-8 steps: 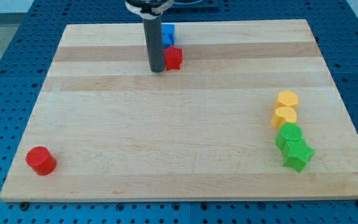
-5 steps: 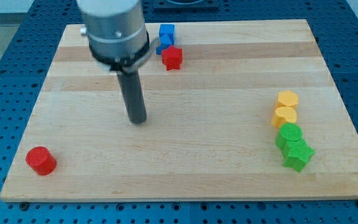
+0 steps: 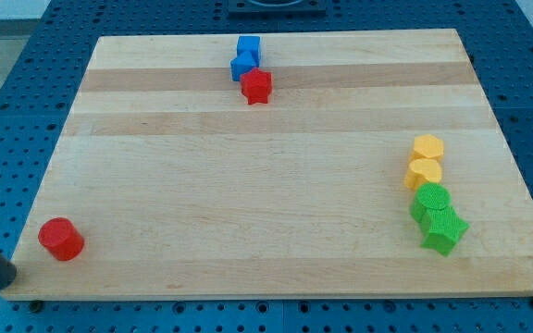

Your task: Move the red circle into the red star

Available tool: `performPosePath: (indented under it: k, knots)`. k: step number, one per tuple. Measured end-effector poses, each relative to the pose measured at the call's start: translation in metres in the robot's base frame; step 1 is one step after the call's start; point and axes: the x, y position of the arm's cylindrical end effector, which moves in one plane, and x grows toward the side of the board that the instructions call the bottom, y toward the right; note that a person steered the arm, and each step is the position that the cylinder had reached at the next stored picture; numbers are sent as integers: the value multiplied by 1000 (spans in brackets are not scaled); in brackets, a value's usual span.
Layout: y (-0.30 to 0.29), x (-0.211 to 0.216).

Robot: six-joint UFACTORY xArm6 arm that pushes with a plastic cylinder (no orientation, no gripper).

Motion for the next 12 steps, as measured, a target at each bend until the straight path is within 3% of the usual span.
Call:
performPosePath:
  k: [2, 4, 5, 6, 7, 9, 12]
  knots:
    - [123, -71]
    - [132, -58]
    - [165, -74]
    - [190, -128]
    - [200, -151]
    - [208, -115]
    - [242, -200]
